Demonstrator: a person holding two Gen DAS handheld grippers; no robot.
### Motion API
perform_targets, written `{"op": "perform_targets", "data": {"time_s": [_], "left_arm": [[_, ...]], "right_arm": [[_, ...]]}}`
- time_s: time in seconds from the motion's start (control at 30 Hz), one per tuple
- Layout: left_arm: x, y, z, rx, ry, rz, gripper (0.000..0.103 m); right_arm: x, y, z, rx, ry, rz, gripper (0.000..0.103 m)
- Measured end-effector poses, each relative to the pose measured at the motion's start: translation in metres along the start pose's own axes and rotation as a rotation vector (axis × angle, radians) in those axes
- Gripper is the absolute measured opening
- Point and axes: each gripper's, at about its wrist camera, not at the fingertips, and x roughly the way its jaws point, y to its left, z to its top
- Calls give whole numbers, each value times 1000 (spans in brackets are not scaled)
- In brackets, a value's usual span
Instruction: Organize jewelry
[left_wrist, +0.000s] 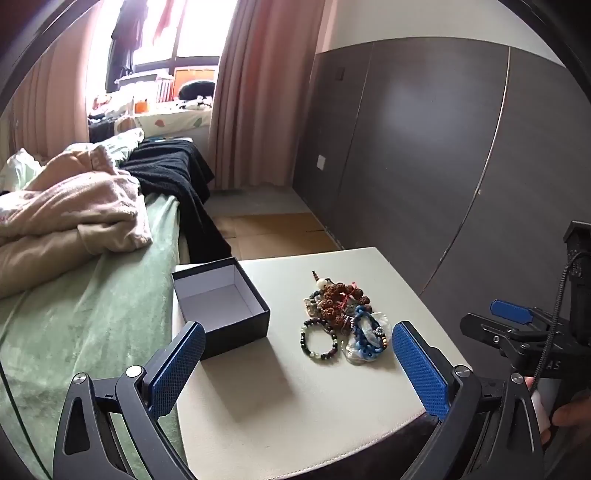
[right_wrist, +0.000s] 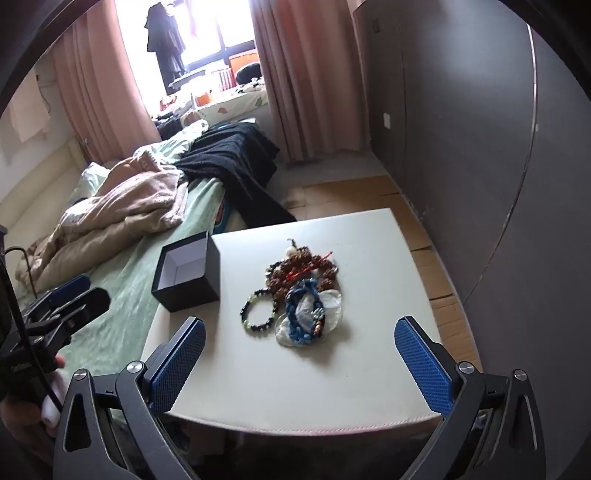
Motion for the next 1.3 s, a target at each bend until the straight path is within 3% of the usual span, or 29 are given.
{"op": "perform_targets", "data": {"time_s": [0.03,0.23,0.4,1.3], "left_arm": [[1,-1,0,1,1,-1,101],[3,-9,-3,21,2,3,101],[3,-2,-1,12,6,4,101],[4,-5,-3,27,9,16,101]], "right_arm": [[-10,24,-2,-41,-13,-43,103],[-6,19,1,-17,-10,-61,103],[-8,27,-1,-73,-4,-85,103],[-10,27,-3,-84,-17,-58,103]]}}
